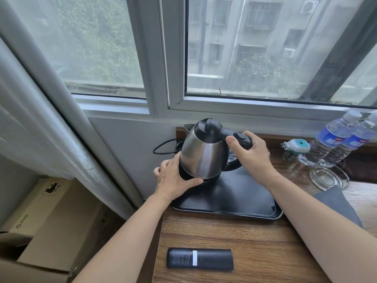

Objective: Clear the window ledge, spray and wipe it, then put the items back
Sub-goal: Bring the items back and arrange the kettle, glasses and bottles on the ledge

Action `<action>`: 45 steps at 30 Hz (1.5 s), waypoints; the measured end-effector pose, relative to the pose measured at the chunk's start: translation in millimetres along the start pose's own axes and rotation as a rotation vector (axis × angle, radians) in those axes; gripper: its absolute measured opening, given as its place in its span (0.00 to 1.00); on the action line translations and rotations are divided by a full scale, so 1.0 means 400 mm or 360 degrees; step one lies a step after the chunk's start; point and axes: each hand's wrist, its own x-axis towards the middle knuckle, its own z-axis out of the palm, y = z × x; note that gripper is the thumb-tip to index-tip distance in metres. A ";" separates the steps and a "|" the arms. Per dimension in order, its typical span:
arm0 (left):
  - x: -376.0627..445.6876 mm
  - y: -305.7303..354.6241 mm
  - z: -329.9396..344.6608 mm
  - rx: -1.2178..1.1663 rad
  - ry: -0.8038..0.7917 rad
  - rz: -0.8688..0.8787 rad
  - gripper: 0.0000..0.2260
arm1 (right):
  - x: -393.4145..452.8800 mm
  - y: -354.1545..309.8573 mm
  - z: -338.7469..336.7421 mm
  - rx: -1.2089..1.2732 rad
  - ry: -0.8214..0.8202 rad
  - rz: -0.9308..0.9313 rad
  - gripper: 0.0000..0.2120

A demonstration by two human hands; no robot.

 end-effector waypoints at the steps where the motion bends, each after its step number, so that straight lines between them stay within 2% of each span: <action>1: 0.000 0.000 -0.001 0.0007 -0.0009 0.0003 0.45 | -0.001 0.002 0.000 0.0010 0.0007 0.0010 0.15; 5: 0.004 0.000 -0.012 0.0116 -0.0068 0.0065 0.48 | 0.001 0.015 -0.001 0.0061 0.0040 0.0031 0.13; 9: 0.007 0.007 -0.021 0.0057 -0.0082 0.0053 0.43 | -0.003 0.019 -0.002 0.0037 0.0057 0.0092 0.14; 11: 0.008 0.007 -0.019 0.0043 -0.0080 0.0038 0.47 | -0.004 0.018 -0.004 -0.0006 0.0035 0.0143 0.17; 13: 0.009 0.011 -0.012 0.0009 -0.0042 0.0026 0.53 | -0.002 0.013 -0.009 -0.0081 -0.0009 0.0200 0.19; 17: 0.007 0.030 -0.016 -0.0029 0.0053 0.0011 0.51 | 0.010 -0.008 -0.051 -0.0305 -0.0267 0.0302 0.21; 19: 0.003 0.029 -0.018 -0.0006 0.0037 0.0001 0.51 | 0.016 -0.011 -0.090 -0.0303 -0.0440 0.0360 0.27; 21: -0.003 0.027 -0.020 0.0014 0.0004 -0.0020 0.52 | 0.032 0.005 -0.132 -0.0109 -0.0336 0.0457 0.32; 23: -0.006 0.031 -0.022 0.0025 -0.0018 -0.0045 0.52 | 0.047 0.042 -0.175 0.0000 -0.0060 0.0501 0.25; 25: -0.005 0.036 -0.026 0.0037 -0.0035 -0.0078 0.51 | 0.050 0.090 -0.213 -0.0172 0.0161 0.0445 0.12; 27: -0.004 0.033 -0.031 0.0058 -0.0053 -0.0061 0.50 | 0.050 0.141 -0.242 -0.0437 0.0212 0.0379 0.05; 29: -0.005 0.031 -0.033 0.0077 -0.0094 -0.0056 0.52 | 0.059 0.184 -0.258 -0.0707 0.0108 0.0273 0.10; 31: -0.021 0.045 -0.029 0.0052 -0.0038 -0.0118 0.57 | 0.076 0.212 -0.256 -0.0963 -0.0094 0.0171 0.18; 35: -0.099 0.120 -0.011 -0.0113 0.0485 -0.0144 0.56 | 0.116 0.240 -0.234 -0.1493 -0.0525 0.0219 0.34; 37: -0.122 0.165 0.006 -0.0133 0.0556 -0.0097 0.56 | 0.128 0.250 -0.225 -0.1573 -0.0583 0.0221 0.36; 39: -0.114 0.199 0.024 -0.0110 0.0541 -0.0119 0.59 | 0.119 0.249 -0.214 -0.1497 -0.0458 0.0047 0.32; 42: -0.084 0.230 0.042 -0.0119 0.0462 -0.0270 0.63 | 0.068 0.232 -0.189 -0.1054 -0.0151 -0.0544 0.20; 43: -0.076 0.232 0.044 -0.0123 0.0446 -0.0301 0.63 | 0.042 0.213 -0.174 -0.0830 -0.0190 -0.0625 0.18; 45: -0.068 0.226 0.042 -0.0124 0.0426 -0.0322 0.63 | -0.007 0.170 -0.144 -0.0442 -0.0419 -0.0500 0.16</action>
